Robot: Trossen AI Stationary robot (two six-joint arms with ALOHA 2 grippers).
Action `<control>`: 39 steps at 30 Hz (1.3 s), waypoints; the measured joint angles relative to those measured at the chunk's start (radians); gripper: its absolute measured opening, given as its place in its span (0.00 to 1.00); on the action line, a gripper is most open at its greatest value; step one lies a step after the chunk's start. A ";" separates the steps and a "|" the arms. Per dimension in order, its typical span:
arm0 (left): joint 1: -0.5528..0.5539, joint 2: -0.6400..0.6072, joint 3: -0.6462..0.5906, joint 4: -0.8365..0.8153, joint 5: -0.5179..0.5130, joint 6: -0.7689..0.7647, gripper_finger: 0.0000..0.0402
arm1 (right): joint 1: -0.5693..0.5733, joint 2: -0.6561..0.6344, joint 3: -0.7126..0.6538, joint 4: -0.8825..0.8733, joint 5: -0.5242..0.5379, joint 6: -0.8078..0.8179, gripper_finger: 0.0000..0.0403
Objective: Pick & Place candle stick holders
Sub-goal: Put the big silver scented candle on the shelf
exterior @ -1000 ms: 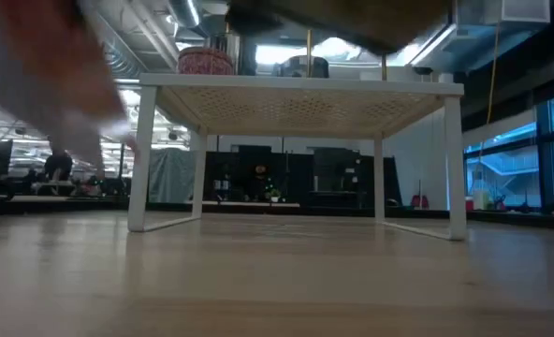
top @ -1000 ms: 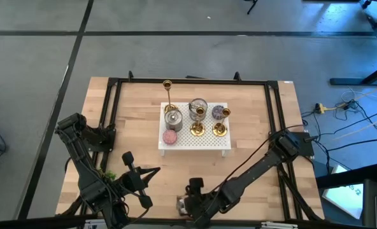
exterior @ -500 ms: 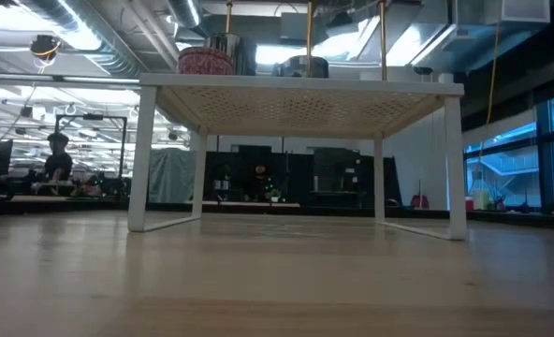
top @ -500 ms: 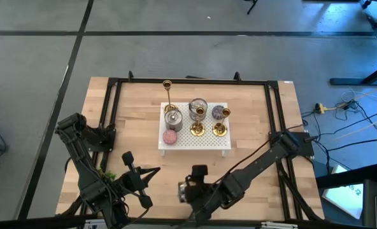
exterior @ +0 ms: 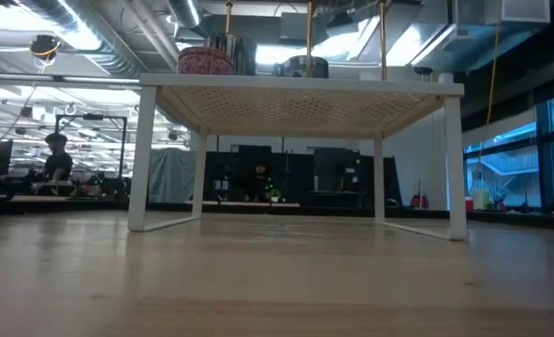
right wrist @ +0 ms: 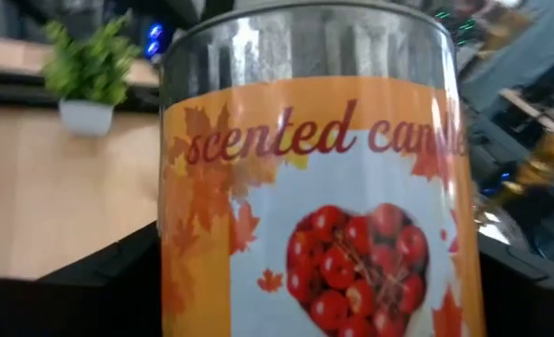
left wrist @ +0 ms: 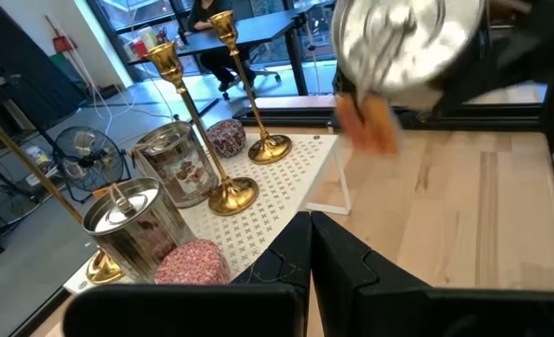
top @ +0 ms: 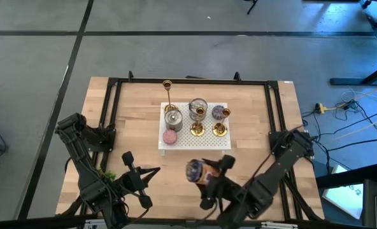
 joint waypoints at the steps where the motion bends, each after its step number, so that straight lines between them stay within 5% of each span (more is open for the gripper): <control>1: -0.001 0.000 0.000 0.000 0.000 0.000 0.00 | 0.008 0.000 0.000 -0.021 0.025 0.038 0.87; 9: -0.005 0.000 0.000 0.000 0.000 0.000 0.00 | 0.049 0.000 -0.053 -0.188 0.074 0.332 0.87; 19: -0.005 0.000 0.000 0.000 0.000 -0.008 0.00 | 0.099 0.002 -0.228 -0.052 0.087 0.518 0.87; 39: -0.005 0.008 0.000 0.000 0.002 -0.008 0.00 | 0.083 0.003 -0.557 0.016 0.403 1.026 0.87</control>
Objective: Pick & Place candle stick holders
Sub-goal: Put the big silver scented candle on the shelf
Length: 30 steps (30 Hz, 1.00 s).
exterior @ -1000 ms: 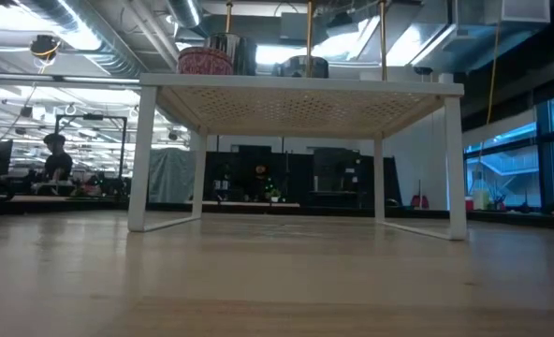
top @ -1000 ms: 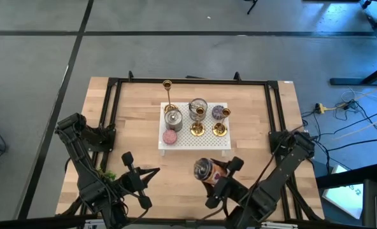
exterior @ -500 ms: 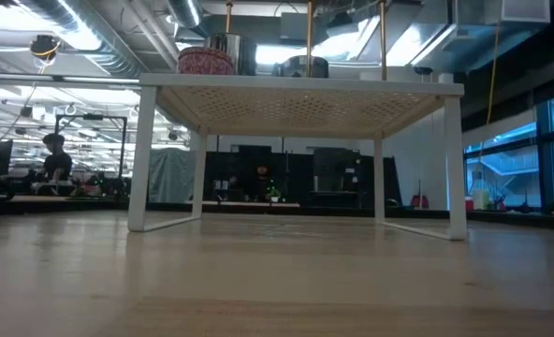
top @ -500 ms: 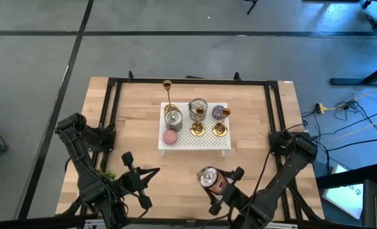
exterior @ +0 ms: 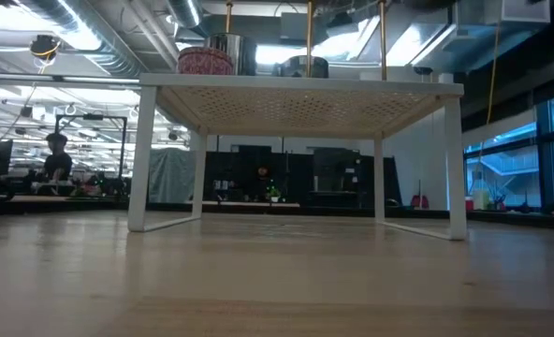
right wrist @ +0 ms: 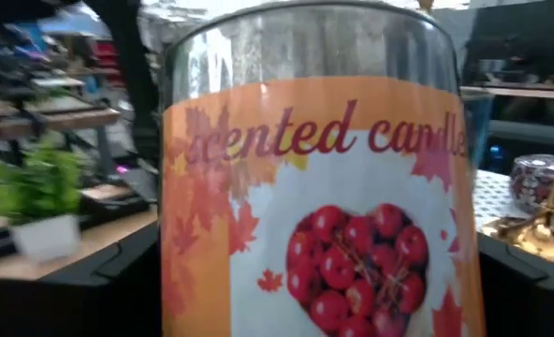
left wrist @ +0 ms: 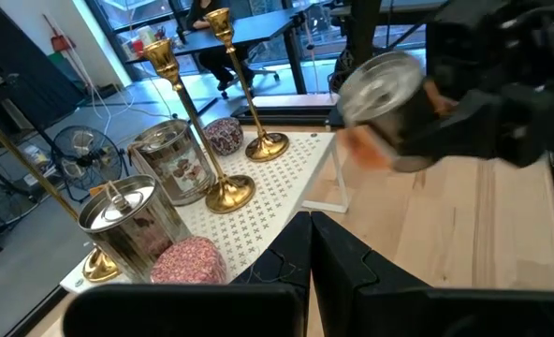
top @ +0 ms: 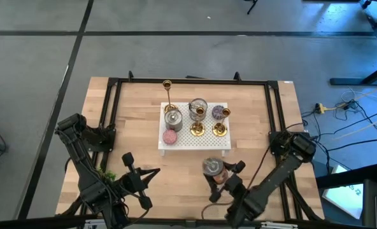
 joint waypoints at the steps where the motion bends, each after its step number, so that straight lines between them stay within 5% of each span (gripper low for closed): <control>1: 0.000 0.003 0.000 0.000 0.000 0.000 0.00 | -0.016 0.000 -0.004 -0.006 -0.005 0.000 0.87; 9: 0.008 0.004 0.000 0.000 0.006 -0.001 0.00 | -0.137 0.000 -0.004 0.008 -0.002 -0.015 0.87; 18: -0.049 0.008 0.000 -0.004 -0.168 -0.061 0.00 | -0.174 0.000 -0.004 0.005 -0.004 0.001 0.87; 30: -0.112 0.014 0.000 -0.004 -0.177 -0.101 0.01 | -0.192 0.002 0.019 0.015 -0.005 -0.051 0.87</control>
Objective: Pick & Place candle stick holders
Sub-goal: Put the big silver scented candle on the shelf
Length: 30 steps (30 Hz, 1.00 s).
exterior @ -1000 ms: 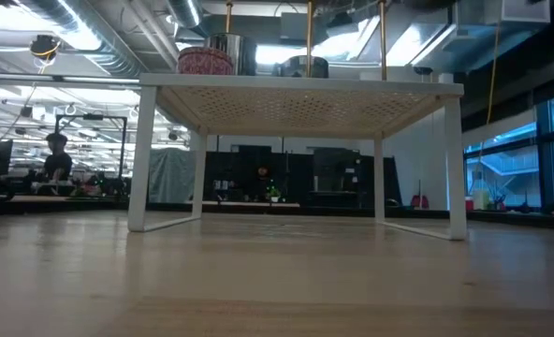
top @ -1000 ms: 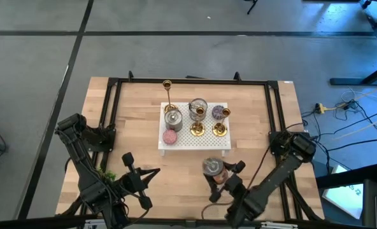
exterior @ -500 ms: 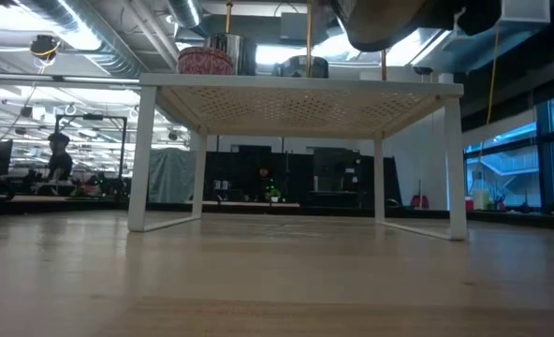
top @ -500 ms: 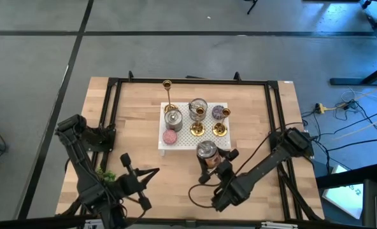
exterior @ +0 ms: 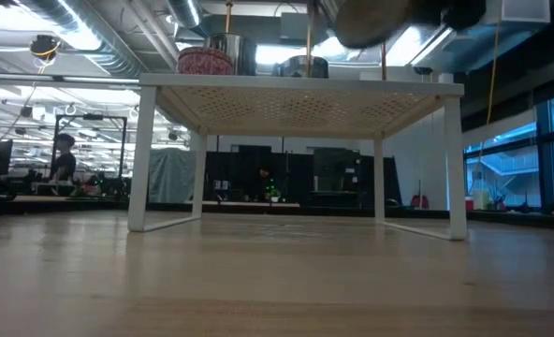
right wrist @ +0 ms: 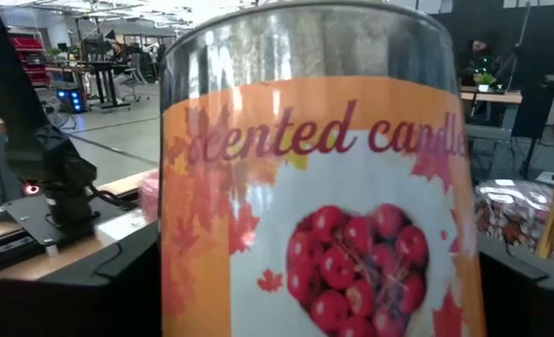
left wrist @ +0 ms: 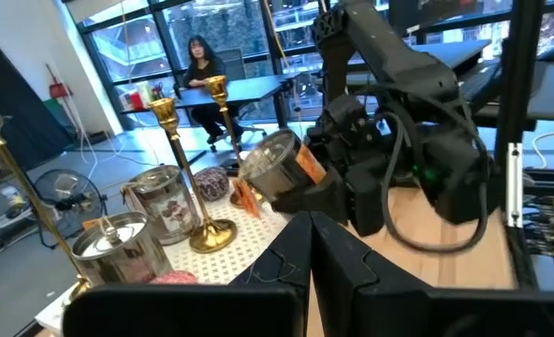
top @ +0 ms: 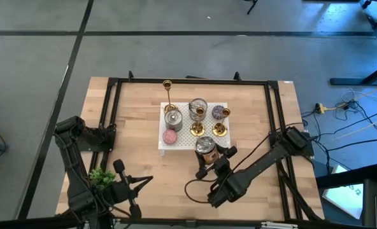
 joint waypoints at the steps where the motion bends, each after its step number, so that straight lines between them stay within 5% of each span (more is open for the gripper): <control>1: -0.005 0.005 0.000 0.000 0.000 -0.004 0.01 | 0.008 0.000 0.014 0.020 0.000 -0.037 0.87; 5: -0.021 0.007 0.000 0.000 0.014 -0.019 0.01 | 0.065 0.000 0.093 0.230 0.001 -0.364 0.87; 10: -0.048 0.013 0.000 0.003 0.017 -0.045 0.01 | 0.151 0.000 0.133 0.827 0.004 -1.053 0.87; 12: -0.057 0.015 0.000 0.006 0.017 -0.048 0.01 | 0.192 0.000 0.133 0.990 0.005 -1.208 0.87; 20: -0.071 0.015 0.000 0.042 0.017 -0.046 0.01 | 0.311 0.043 0.133 1.060 0.004 -1.200 0.87; 30: -0.073 0.028 0.000 0.078 0.012 -0.020 0.01 | 0.247 0.104 0.132 1.061 0.000 -1.140 0.87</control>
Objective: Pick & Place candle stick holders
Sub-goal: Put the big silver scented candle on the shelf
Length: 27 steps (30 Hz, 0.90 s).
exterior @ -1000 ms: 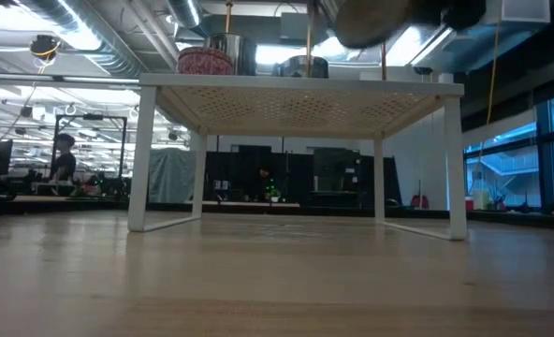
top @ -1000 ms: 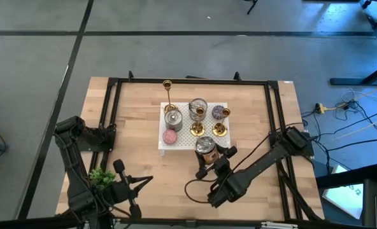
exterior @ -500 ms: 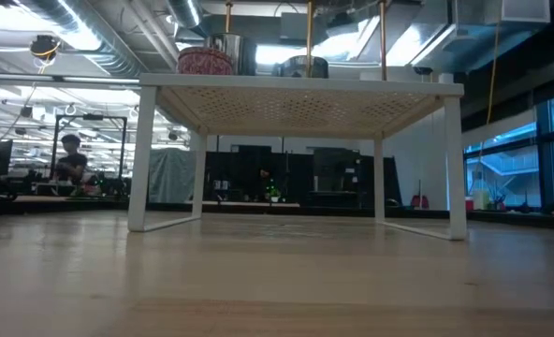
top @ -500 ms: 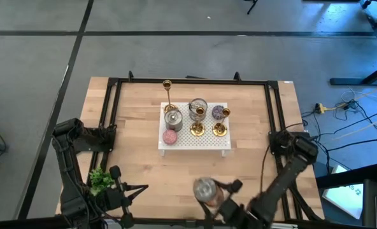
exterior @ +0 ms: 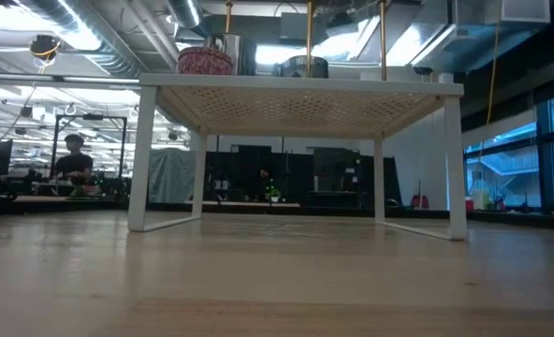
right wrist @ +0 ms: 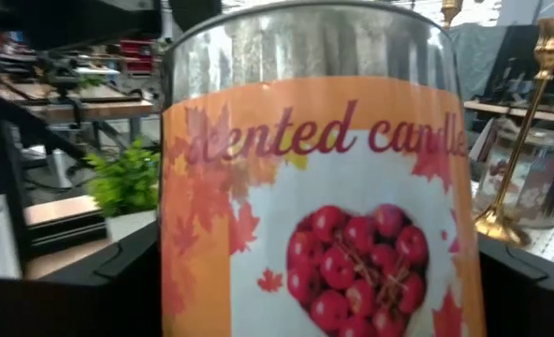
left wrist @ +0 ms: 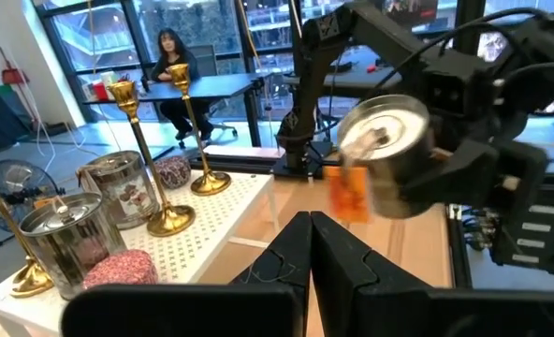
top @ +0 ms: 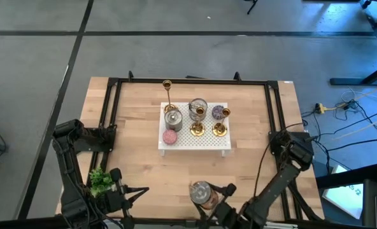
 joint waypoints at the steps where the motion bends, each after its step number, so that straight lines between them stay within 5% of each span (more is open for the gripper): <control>1: 0.000 0.003 0.000 0.000 -0.006 -0.007 0.01 | -0.010 0.000 0.000 0.001 0.001 -0.008 0.87; 14: -0.012 0.045 -0.016 -0.341 -0.018 -0.274 0.00 | -0.066 -0.012 0.000 0.006 -0.001 -0.154 0.87; 27: 0.083 -0.094 -0.374 -0.326 0.087 -0.466 0.00 | -0.067 -0.028 0.000 0.359 -0.095 -0.666 0.87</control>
